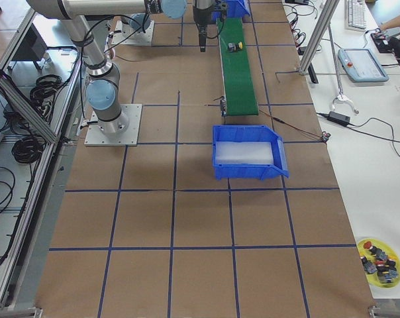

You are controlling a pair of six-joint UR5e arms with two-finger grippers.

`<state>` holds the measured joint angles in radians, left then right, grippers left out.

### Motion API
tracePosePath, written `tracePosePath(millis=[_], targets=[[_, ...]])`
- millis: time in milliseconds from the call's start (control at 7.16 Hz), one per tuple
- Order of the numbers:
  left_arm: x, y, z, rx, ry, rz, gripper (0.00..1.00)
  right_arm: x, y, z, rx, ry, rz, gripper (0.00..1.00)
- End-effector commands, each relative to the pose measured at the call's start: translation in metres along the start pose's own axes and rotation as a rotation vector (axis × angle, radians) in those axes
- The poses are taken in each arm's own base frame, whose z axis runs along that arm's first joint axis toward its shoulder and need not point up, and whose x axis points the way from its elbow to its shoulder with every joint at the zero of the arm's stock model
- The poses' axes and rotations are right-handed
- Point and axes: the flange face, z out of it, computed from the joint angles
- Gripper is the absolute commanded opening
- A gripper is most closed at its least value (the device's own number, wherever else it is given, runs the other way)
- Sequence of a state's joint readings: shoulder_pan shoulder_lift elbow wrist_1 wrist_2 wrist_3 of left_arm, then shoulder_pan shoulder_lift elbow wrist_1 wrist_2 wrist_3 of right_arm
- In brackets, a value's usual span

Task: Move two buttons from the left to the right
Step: 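Grasp the red-capped button with the left gripper and lift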

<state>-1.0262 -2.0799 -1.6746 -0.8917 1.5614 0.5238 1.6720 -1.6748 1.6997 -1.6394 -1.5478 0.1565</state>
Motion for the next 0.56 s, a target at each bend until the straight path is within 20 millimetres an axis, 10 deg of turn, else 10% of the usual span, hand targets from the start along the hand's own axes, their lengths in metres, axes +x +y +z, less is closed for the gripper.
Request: tracePosePath(millis=[0,419], targets=[[0.001,0.0,-0.009,0.006,-0.004,-0.002,0.0,0.0,-0.002,0.001,0.0,-0.002,0.0,1.0],[0.0,-0.003,-0.078,-0.009,0.003,0.004,0.0,0.003,-0.002,0.002,-0.002,0.001,0.006,1.0]])
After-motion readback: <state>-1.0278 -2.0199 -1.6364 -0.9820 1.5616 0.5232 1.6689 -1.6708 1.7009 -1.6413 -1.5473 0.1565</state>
